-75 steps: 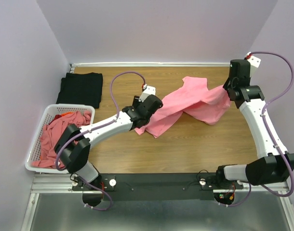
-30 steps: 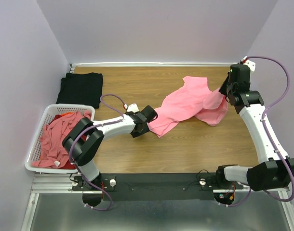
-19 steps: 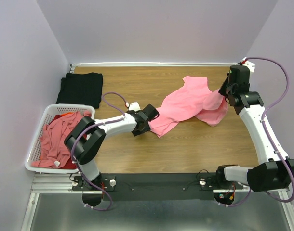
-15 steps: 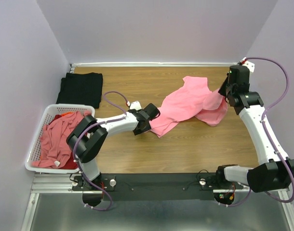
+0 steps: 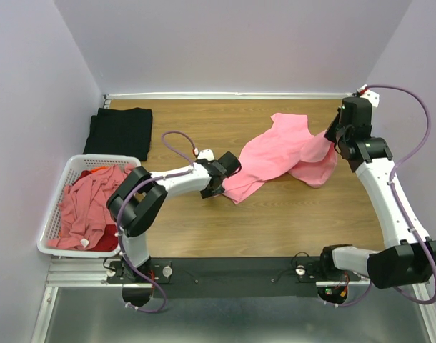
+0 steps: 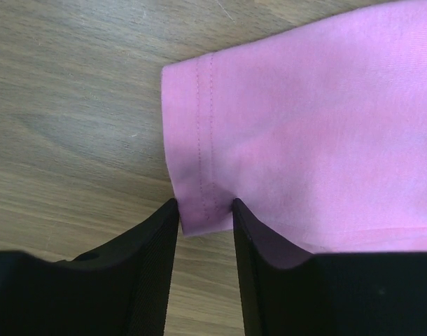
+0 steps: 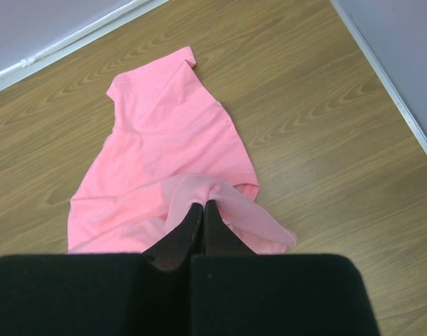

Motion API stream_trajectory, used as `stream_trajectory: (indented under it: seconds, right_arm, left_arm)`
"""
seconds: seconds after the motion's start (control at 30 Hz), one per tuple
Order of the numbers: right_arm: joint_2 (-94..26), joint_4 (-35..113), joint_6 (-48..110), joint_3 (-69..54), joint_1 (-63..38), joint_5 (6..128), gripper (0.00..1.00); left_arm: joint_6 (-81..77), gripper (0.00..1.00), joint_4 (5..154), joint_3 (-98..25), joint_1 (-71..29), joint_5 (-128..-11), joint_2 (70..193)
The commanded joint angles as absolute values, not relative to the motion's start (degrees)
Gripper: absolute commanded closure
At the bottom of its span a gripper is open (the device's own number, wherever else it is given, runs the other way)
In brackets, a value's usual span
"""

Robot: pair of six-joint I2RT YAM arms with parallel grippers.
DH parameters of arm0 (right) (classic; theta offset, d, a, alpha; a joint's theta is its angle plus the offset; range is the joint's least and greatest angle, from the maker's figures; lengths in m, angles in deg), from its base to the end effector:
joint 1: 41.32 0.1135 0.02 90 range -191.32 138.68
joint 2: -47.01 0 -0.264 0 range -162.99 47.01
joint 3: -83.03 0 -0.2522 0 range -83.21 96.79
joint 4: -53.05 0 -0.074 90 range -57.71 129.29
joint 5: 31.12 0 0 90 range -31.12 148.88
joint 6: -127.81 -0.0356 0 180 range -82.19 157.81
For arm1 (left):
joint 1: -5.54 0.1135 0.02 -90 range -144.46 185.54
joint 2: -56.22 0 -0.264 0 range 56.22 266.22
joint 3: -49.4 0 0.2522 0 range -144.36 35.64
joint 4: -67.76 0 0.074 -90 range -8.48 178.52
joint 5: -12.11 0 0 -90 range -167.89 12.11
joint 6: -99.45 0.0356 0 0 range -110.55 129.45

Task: Fold and stack the t-shirts
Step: Flatten the tshirt out

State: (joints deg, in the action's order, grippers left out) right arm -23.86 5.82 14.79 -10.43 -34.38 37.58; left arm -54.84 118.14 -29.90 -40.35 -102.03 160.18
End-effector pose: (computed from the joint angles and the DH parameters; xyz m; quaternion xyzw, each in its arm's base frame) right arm 0.2672 0.0195 0.3749 0.2093 0.8367 -0.0318 0.5051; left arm 0.2474 -0.2343 0.1616 -0.1819 0.9527 0.0143 0.2429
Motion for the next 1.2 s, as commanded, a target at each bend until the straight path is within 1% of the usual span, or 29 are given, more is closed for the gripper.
stream_trajectory:
  seconds: [0.0,0.07,0.1,0.13,0.17,0.2,0.33,0.43,0.57,0.6,0.67,0.7,0.73,0.8,0.83,0.9,0.93,0.97,1.07,1.1,1.17]
  right_arm:
    - [-22.33,7.38,15.23,-10.26,-33.85,36.91,0.99]
    - [-22.07,7.47,15.14,-10.34,-33.77,36.82,0.99]
    - [-21.98,7.47,15.14,-10.34,-33.76,36.82,0.99]
    - [-21.81,7.56,15.14,-10.61,-33.85,36.82,0.99]
    - [-21.63,7.73,15.05,-10.69,-33.68,36.73,0.99]
    - [-21.46,7.74,15.05,-10.87,-33.68,36.73,0.99]
    - [-21.54,8.0,15.14,-11.05,-32.71,36.64,0.99]
    - [-22.07,7.91,15.23,-10.52,-31.31,35.5,0.99]
    - [-22.86,7.91,14.88,-10.34,-29.55,32.95,0.99]
    - [-23.12,7.91,14.7,-10.26,-29.37,32.6,0.99]
    - [-24.61,7.91,14.7,-9.73,-29.37,31.64,0.99]
    - [-25.4,7.91,14.96,-8.08,-29.37,30.15,0.99]
    - [-26.46,7.83,16.09,-6.93,-29.37,29.27,0.99]
    - [-29.35,7.91,17.33,-3.94,-29.46,25.86,0.99]
    - [-30.15,7.91,17.94,-0.27,-29.46,24.35,0.99]
    - [-32.6,8.0,20.23,3.7,-29.46,20.58,0.99]
    - [-33.23,8.09,21.98,8.16,-29.46,19.69,0.99]
    - [-33.76,8.26,22.78,10.11,-29.54,18.63,0.99]
    - [-34.46,9.58,26.02,16.87,-29.63,17.66,0.99]
    - [-34.38,9.84,26.82,18.12,-29.55,18.44,0.99]
    - [-32.71,10.54,29.45,20.06,-29.54,20.11,0.99]
  left_arm:
    - [-54.01,0.63,120.89,-28.87,-40.51,-101.88,164.32]
    - [-53.66,0.78,121.51,-28.35,-40.42,-101.88,164.41]
    - [-53.65,0.78,121.51,-28.34,-40.42,-101.88,164.41]
    - [-53.48,0.9,121.51,-28.08,-40.42,-101.97,164.5]
    - [-53.39,0.97,121.6,-27.73,-40.51,-101.88,164.59]
    - [-53.56,1.0,121.68,-27.55,-40.43,-102.06,164.67]
    - [-54.79,1.0,124.31,-27.73,-40.34,-104.42,163.11]
    - [-56.02,1.0,130.0,-30.09,-39.29,-110.11,159.33]
    - [-54.8,1.0,136.35,-36.84,-34.03,-117.34,153.96]
    - [-53.75,1.0,138.36,-38.35,-32.79,-120.74,151.86]
    - [-51.29,1.0,139.52,-43.34,-30.5,-123.84,150.09]
    - [-49.89,1.0,139.87,-45.37,-27.71,-125.68,149.39]
    - [-45.87,1.0,139.53,-49.75,-26.46,-126.14,148.42]
    - [-41.29,1.0,137.95,-53.9,-23.13,-127.89,147.19]
    - [-39.35,1.0,137.25,-56.27,-21.89,-128.16,147.1]
    - [-32.06,1.0,134.44,-64.09,-19.52,-127.64,147.18]
    - [-26.9,1.0,132.51,-69.77,-19.07,-127.63,147.36]
    - [-24.32,1.0,131.19,-72.35,-18.89,-127.98,147.36]
    - [-18.08,1.0,125.23,-79.47,-18.89,-129.57,146.05]
    - [-14.06,1.0,123.55,-80.45,-18.89,-129.57,145.35]
    - [-11.22,1.0,118.56,-81.25,-18.89,-128.69,141.93]
